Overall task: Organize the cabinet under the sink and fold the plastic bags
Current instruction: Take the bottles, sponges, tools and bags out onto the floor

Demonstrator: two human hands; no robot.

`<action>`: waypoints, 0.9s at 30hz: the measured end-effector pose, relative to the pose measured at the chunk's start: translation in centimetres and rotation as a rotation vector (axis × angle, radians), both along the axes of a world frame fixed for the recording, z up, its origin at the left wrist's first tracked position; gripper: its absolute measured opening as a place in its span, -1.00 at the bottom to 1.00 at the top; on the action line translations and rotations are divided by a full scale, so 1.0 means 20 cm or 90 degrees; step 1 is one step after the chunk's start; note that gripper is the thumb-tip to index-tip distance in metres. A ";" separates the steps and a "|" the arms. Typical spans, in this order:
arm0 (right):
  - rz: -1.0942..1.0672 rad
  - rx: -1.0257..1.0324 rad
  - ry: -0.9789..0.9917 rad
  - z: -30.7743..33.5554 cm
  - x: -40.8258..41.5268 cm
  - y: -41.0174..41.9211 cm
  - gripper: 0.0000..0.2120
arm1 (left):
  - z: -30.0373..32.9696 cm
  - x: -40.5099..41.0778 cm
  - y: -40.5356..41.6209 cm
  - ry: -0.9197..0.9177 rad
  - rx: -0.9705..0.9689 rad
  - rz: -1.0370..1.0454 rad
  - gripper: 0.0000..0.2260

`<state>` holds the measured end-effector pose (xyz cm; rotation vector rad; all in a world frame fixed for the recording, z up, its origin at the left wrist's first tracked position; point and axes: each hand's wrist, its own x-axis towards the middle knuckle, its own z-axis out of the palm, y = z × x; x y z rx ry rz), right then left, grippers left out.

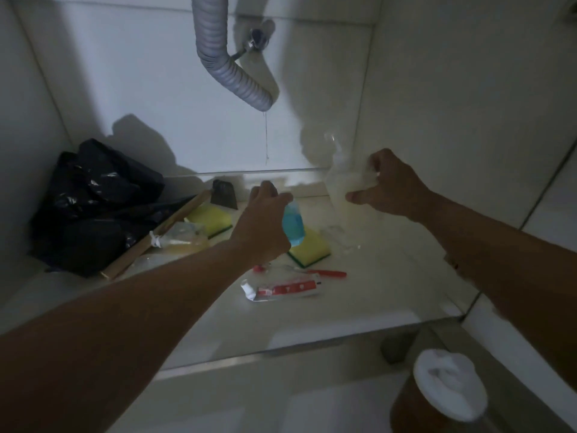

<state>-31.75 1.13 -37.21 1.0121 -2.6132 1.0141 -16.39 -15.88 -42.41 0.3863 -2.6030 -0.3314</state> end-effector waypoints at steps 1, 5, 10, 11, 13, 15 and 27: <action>-0.004 0.000 -0.018 -0.02 0.04 0.05 -0.29 | -0.04 0.02 0.04 -0.009 -0.002 -0.008 -0.31; -0.040 0.011 -0.046 -0.10 0.15 0.16 -0.29 | -0.21 0.07 0.17 -0.082 -0.041 -0.009 -0.28; -0.052 -0.031 -0.073 -0.17 0.21 0.23 -0.29 | -0.34 0.15 0.25 -0.047 -0.094 -0.030 -0.38; -0.050 -0.044 -0.077 -0.18 0.22 0.24 -0.29 | -0.36 0.17 0.26 -0.032 -0.109 -0.042 -0.37; -0.046 -0.060 -0.076 -0.20 0.24 0.25 -0.28 | -0.39 0.20 0.27 -0.013 -0.133 -0.068 -0.29; -0.044 -0.066 -0.073 -0.22 0.26 0.26 -0.27 | -0.43 0.23 0.28 0.022 -0.157 -0.079 -0.22; -0.022 -0.038 -0.137 -0.30 0.34 0.34 -0.34 | -0.42 0.25 0.27 0.125 0.273 0.019 -0.32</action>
